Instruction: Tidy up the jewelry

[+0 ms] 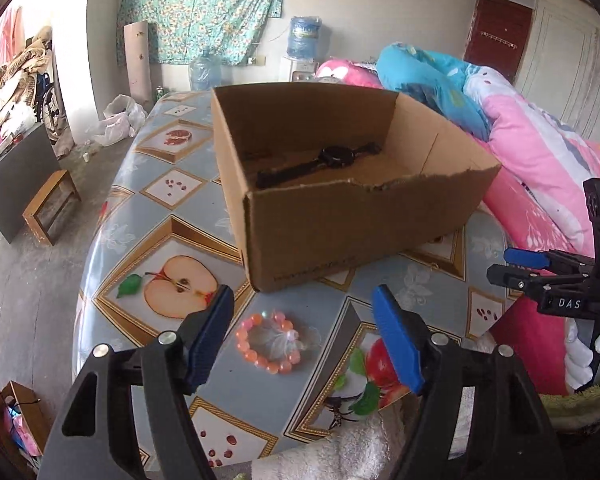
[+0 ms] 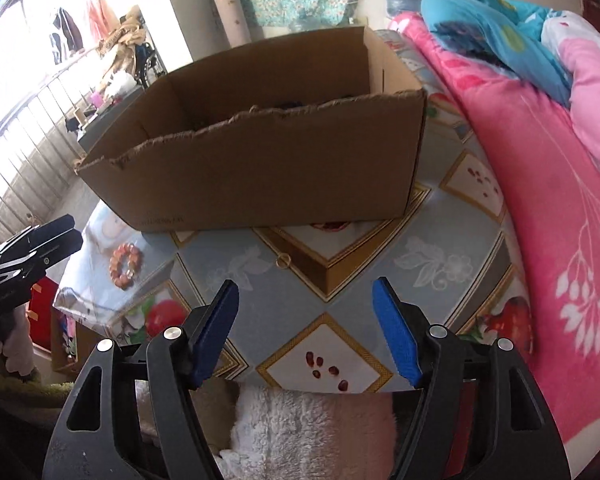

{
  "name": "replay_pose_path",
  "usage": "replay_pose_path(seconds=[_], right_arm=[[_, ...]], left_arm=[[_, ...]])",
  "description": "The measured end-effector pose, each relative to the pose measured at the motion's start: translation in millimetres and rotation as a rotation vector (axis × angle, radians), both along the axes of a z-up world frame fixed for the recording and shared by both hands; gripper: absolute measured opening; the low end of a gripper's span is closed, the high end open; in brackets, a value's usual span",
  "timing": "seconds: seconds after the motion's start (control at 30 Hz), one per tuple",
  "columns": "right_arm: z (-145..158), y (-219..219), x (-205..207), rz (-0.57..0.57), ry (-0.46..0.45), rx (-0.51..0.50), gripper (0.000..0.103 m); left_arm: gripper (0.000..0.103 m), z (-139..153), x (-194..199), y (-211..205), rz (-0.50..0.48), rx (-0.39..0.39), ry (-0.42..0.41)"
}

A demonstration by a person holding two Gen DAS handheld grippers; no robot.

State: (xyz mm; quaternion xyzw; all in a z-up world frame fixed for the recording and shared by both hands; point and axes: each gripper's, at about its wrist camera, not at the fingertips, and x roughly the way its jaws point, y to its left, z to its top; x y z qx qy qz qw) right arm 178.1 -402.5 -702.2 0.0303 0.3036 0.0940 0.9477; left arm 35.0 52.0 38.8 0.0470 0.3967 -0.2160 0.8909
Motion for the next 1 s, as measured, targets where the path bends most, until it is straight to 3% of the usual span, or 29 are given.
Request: replay_pose_path(seconds=[0.13,0.4,0.67,1.0], right_arm=[[-12,15,5,-0.015,0.022,-0.068,0.067],[-22,17,11,-0.09,0.035,-0.112,0.068],[-30,17,16,-0.128,0.035,-0.168,0.069],[-37,11,9,-0.122,0.013,-0.149,0.084]], left_arm=[[0.07,-15,-1,-22,-0.03,0.035,0.021],[0.07,-27,-2,-55,-0.08,0.118,0.008],[0.07,-32,4,-65,-0.082,0.141,0.015],[0.07,-34,4,-74,-0.077,0.159,0.005]])
